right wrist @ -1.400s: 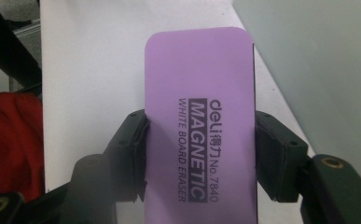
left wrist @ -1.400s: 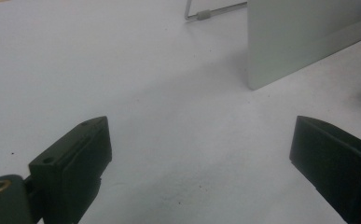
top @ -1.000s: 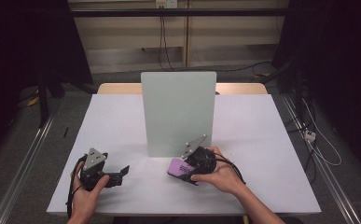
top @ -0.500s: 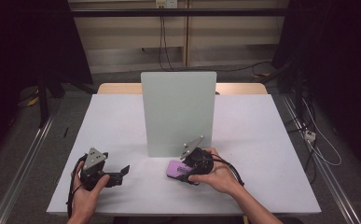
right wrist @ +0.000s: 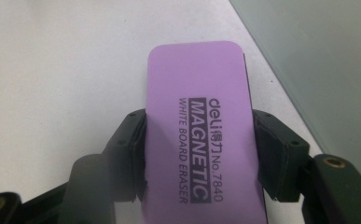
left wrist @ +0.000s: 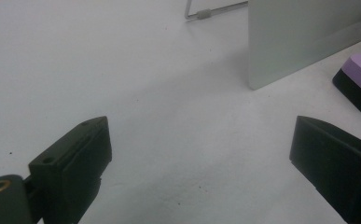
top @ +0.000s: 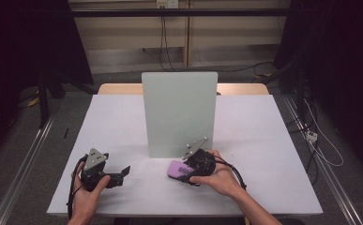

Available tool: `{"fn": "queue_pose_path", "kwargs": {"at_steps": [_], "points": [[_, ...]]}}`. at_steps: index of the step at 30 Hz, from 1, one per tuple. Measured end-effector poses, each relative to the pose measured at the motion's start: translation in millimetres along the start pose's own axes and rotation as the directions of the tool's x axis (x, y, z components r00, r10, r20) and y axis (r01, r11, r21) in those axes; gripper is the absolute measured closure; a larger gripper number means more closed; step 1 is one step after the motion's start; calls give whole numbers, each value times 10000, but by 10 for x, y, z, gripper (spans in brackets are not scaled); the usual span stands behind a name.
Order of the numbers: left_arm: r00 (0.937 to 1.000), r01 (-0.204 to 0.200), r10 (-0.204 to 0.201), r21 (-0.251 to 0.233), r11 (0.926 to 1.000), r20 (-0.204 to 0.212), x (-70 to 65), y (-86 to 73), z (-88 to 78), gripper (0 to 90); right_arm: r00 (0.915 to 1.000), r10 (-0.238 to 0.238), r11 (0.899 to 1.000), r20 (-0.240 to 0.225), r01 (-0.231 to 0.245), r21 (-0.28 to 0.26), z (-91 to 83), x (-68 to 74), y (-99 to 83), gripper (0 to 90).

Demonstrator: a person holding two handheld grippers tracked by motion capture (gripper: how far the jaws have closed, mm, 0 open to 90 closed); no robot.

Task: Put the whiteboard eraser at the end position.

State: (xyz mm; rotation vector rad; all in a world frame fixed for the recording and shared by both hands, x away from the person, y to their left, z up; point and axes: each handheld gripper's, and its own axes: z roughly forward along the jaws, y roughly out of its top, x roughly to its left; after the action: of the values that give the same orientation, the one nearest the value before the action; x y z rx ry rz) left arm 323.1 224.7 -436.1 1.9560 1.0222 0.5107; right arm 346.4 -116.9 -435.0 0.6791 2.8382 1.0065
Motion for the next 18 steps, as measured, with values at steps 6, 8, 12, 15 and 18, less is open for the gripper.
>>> {"fn": "queue_pose_path", "kwargs": {"at_steps": [6, 8, 12, 15, 18], "points": [[10000, 32, -32, 17, 10000, 34, 2, -3, 7, 55, 10000, 88, 9999, 38, -88, 118, 13, 3, -4, 385], [10000, 16, -15, -25, 10000, 41, 2, -1, 8, 55, 9999, 94, 9999, 102, -95, 60, 13, 0, -6, 357], [10000, 46, -45, -8, 10000, 33, 1, -2, 13, 54, 9995, 322, 9994, -3, -322, -116, -3, -8, -2, 253], [10000, 47, -47, -26, 10000, 24, 0, 0, 16, 54, 9992, 397, 9988, -6, -397, -268, -16, -17, -3, 194], [10000, 54, -54, -50, 10000, -28, 2, 1, 12, 52, 9979, 617, 9967, 174, -607, -536, -43, -25, 1, 138]]}}
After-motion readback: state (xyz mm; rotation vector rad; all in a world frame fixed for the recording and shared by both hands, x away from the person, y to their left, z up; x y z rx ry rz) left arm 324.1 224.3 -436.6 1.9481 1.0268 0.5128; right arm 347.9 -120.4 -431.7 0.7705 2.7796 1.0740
